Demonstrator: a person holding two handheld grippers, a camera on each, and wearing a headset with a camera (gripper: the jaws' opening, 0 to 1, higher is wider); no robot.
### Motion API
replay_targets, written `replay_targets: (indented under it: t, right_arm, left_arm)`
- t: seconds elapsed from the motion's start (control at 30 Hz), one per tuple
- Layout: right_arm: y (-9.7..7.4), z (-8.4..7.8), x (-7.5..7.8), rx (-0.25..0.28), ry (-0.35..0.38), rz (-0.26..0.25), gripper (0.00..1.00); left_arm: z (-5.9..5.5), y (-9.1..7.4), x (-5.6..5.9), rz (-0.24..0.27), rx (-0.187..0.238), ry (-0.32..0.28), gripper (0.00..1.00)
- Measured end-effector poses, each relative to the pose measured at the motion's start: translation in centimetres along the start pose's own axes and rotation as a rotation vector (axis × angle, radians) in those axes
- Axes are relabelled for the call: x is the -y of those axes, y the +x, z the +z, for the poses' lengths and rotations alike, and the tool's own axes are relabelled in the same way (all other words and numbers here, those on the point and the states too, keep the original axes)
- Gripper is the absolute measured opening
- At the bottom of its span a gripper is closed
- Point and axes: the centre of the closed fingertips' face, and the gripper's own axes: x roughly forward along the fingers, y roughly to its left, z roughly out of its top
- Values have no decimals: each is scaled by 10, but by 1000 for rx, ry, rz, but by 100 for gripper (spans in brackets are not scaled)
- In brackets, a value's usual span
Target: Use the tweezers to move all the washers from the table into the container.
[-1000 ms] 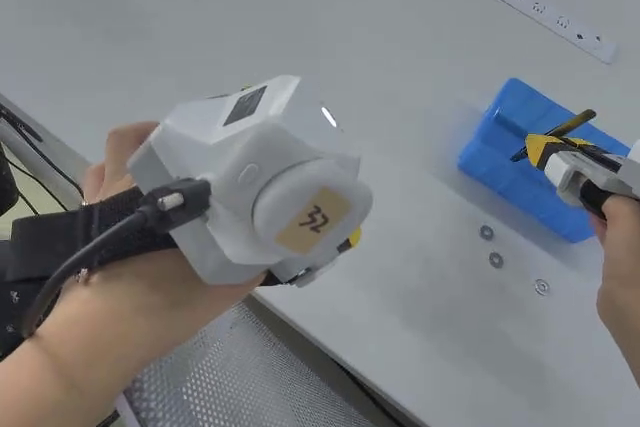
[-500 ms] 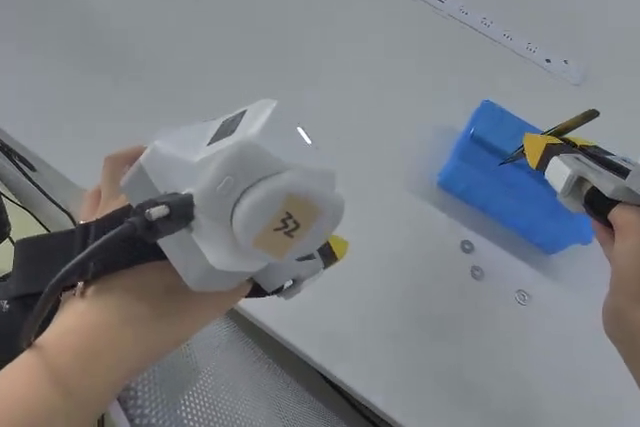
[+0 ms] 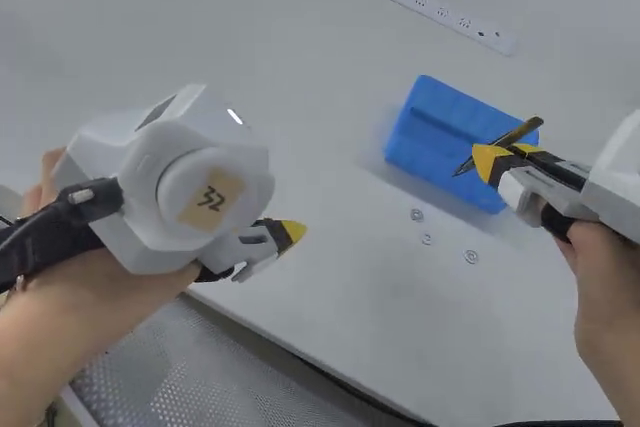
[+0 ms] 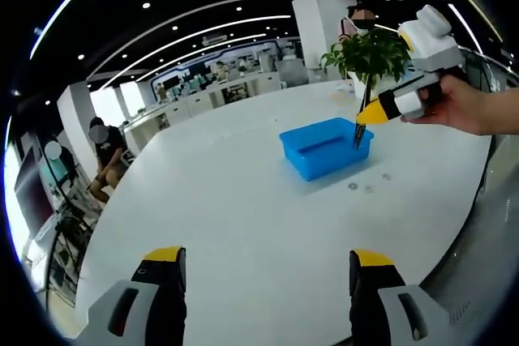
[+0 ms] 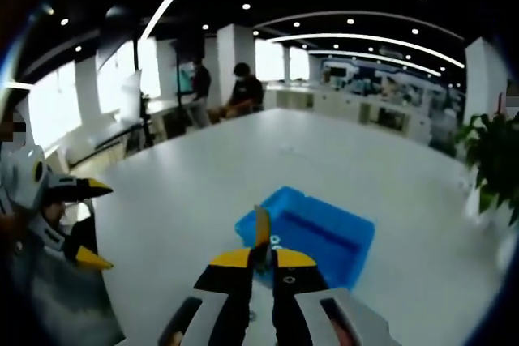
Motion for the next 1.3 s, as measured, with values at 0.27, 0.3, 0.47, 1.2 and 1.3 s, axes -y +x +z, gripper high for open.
replay_targets:
  t: [0.27, 0.3, 0.47, 1.2, 1.3]
  right_arm:
    - [13, -26, -11, -40, 77, 44, 5]
    - [15, -25, -12, -40, 77, 45, 6]
    - [31, -25, -11, -47, 83, 54, 6]
    - [37, -40, -8, -91, 27, 37, 5]
    - [36, -41, -8, -87, 26, 34, 5]
  left_arm:
    - [-1, 1, 2, -6, -9, 16, 84]
    - [-3, 1, 1, -5, -16, 14, 84]
    - [-2, 0, 1, -15, -17, -14, 83]
    - [-7, 3, 3, -10, -42, 25, 83]
    - [-8, 3, 3, -10, -45, 25, 83]
